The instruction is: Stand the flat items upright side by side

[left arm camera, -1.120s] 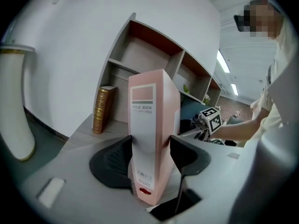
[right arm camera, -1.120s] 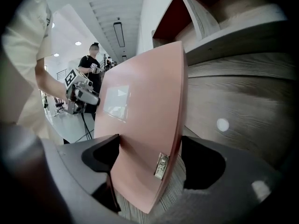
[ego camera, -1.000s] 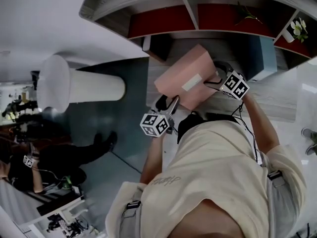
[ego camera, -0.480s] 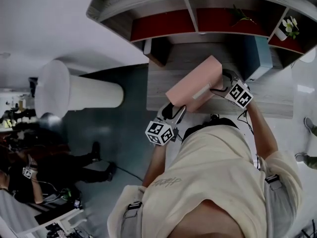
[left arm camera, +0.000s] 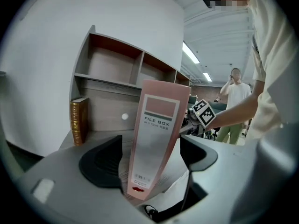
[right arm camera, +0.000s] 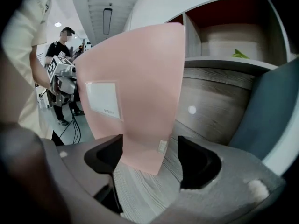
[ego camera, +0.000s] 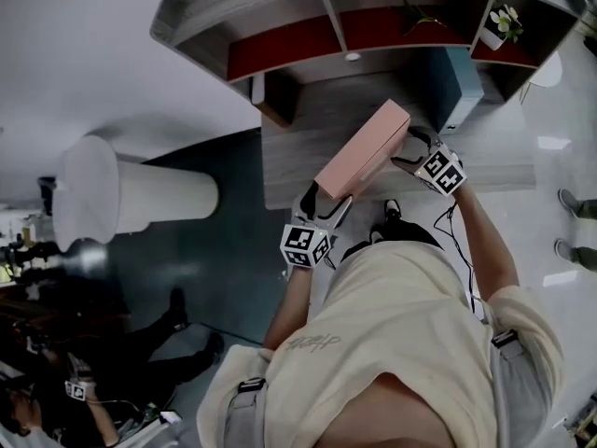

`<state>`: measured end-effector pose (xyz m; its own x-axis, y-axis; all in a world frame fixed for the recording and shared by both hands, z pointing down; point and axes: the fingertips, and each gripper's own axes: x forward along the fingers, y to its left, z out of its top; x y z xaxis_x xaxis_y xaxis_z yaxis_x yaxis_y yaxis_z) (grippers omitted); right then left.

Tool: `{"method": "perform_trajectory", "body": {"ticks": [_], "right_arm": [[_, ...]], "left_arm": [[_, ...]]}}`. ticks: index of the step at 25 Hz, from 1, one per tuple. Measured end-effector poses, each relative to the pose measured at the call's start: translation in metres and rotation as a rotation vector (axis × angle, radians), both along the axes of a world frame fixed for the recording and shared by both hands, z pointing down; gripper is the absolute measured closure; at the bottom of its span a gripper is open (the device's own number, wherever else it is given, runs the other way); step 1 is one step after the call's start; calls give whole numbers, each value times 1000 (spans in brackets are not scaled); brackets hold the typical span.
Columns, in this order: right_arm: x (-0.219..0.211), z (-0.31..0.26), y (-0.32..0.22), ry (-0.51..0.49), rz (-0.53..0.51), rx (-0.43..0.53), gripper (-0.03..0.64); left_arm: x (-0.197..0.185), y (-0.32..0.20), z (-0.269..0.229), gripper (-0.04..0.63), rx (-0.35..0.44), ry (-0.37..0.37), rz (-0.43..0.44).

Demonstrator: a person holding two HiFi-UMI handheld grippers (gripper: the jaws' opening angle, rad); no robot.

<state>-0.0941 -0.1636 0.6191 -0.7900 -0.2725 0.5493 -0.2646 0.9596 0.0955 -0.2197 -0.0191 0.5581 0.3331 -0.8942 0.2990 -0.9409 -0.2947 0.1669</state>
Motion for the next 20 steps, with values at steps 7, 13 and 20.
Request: {"method": "perform_trajectory", "body": {"ticks": [7, 13, 20], "right_arm": [[59, 18, 40, -16, 207, -102, 249], [136, 50, 89, -67, 452, -247, 252], [217, 58, 113, -134, 750, -295, 279]], "left_arm": [[14, -23, 9, 201, -1, -54, 139], [14, -25, 9, 256, 37, -82, 94], [39, -26, 12, 264, 14, -77, 21]]}}
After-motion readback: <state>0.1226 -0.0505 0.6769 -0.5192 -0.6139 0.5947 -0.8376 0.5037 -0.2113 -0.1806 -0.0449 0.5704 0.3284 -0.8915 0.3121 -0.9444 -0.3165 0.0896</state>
